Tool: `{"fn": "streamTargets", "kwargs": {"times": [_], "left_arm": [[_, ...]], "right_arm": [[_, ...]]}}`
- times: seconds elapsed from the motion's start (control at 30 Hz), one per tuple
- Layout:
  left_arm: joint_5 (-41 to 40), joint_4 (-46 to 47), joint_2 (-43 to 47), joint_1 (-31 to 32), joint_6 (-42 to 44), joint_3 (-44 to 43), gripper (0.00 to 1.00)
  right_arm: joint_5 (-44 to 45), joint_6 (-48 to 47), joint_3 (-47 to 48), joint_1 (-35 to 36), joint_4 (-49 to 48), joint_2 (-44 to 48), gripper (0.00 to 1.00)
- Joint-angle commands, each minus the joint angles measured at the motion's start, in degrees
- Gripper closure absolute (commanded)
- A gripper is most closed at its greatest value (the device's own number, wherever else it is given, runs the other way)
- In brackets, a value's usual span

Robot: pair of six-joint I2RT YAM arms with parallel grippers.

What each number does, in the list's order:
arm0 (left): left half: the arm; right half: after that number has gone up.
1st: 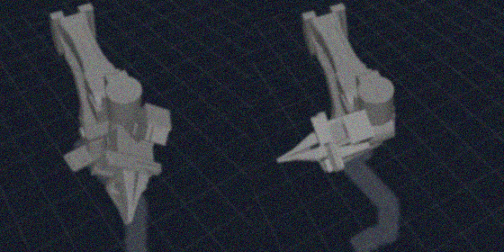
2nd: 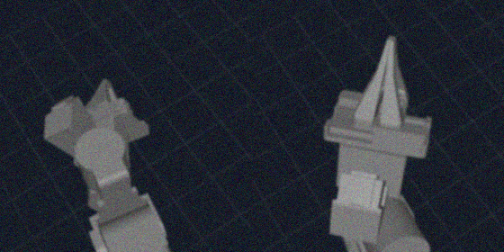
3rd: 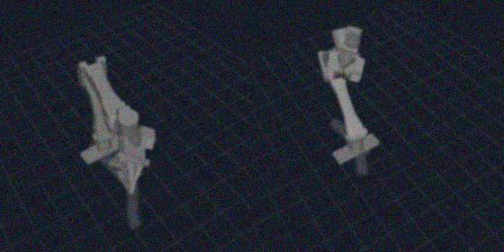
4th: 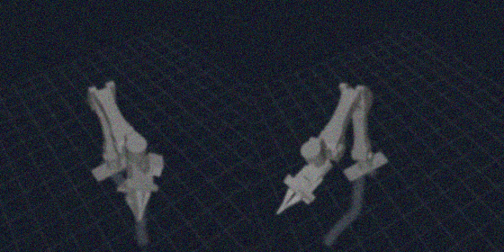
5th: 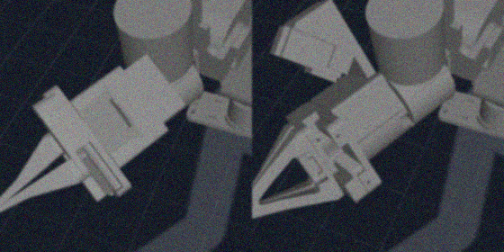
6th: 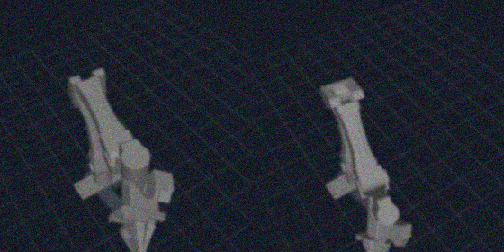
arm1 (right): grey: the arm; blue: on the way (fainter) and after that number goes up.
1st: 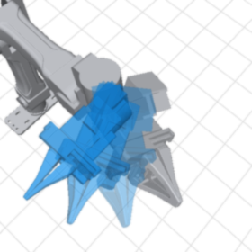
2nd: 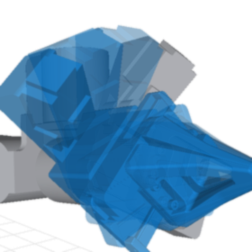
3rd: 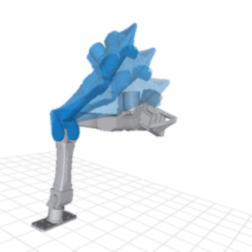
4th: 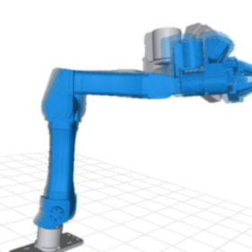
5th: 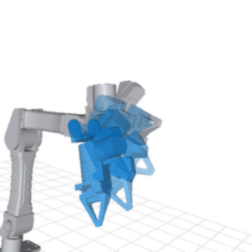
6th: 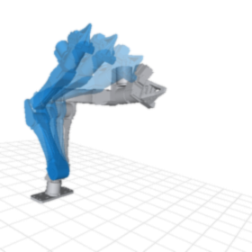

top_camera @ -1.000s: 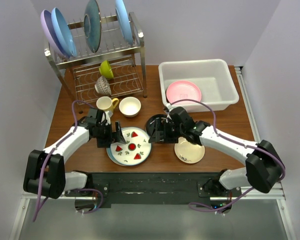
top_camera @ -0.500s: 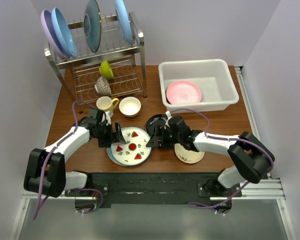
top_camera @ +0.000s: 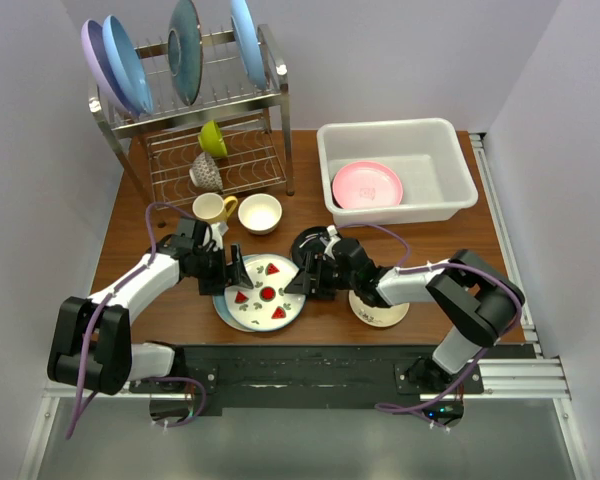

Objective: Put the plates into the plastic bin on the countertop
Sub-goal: Pick up the plate at the center of the board.

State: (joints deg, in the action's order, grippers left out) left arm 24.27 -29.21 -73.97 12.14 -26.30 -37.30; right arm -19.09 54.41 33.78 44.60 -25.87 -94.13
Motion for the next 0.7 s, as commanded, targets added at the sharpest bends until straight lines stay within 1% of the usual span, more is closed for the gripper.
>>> {"fn": "streamTargets", "kwargs": {"times": [0.0,0.2,0.4,0.57,0.67], "left_arm": [[4.38,2.84,0.15,0.25,0.29,0.3,0.17],[5.0,3.11,-0.03,0.43,0.38,0.38,0.17],[5.26,3.11,-0.29,0.52,0.38,0.38,0.17],[5.17,3.11,-0.29,0.51,0.46,0.3,0.18],[5.17,3.11,-0.47,0.6,0.55,0.3,0.17]], "right_arm": [[-0.68,0.78,-0.65,0.84,-4.98,-1.85,0.3],[-1.65,2.36,-1.7,1.02,-9.19,-3.69,0.32],[-3.05,4.21,-2.4,1.02,-13.5,-3.79,0.39],[-3.23,4.47,-2.14,1.19,-13.16,-1.24,0.46],[-2.79,3.77,-1.35,1.45,-10.7,1.48,0.48]]}}
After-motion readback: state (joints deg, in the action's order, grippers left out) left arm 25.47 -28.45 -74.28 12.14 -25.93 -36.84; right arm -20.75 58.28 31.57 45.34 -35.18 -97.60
